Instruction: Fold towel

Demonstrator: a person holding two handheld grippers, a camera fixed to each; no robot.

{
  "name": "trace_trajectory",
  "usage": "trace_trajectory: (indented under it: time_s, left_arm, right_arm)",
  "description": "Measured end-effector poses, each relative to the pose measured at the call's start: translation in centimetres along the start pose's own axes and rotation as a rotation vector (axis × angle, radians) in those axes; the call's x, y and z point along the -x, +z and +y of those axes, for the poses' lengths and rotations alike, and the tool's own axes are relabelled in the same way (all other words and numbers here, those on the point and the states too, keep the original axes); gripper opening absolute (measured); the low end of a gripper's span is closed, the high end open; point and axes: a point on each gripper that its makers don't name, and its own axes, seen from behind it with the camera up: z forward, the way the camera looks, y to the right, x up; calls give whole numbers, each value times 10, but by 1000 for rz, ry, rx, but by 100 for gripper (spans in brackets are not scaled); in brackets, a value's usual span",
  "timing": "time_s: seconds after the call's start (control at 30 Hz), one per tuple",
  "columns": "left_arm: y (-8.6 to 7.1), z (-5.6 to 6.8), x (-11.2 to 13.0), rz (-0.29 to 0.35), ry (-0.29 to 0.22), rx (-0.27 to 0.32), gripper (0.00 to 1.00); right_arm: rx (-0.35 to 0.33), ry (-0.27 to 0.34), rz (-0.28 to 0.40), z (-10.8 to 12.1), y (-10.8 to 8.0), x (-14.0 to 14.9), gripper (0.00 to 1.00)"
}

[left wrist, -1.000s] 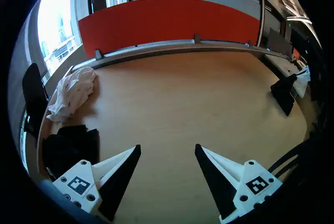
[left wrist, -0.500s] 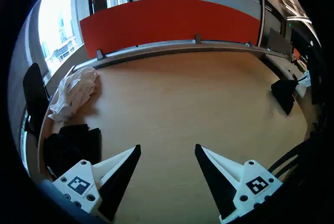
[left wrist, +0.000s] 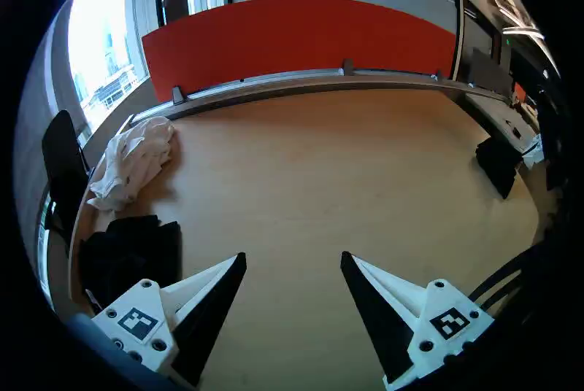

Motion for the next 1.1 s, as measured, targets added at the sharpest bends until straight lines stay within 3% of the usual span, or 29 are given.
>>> trace_trajectory:
  time_s: [1.1]
  left_arm:
    - [-6, -8, 2, -5, 9, -23, 96]
  right_arm:
    - [10, 57, -108, 1, 23, 37, 5]
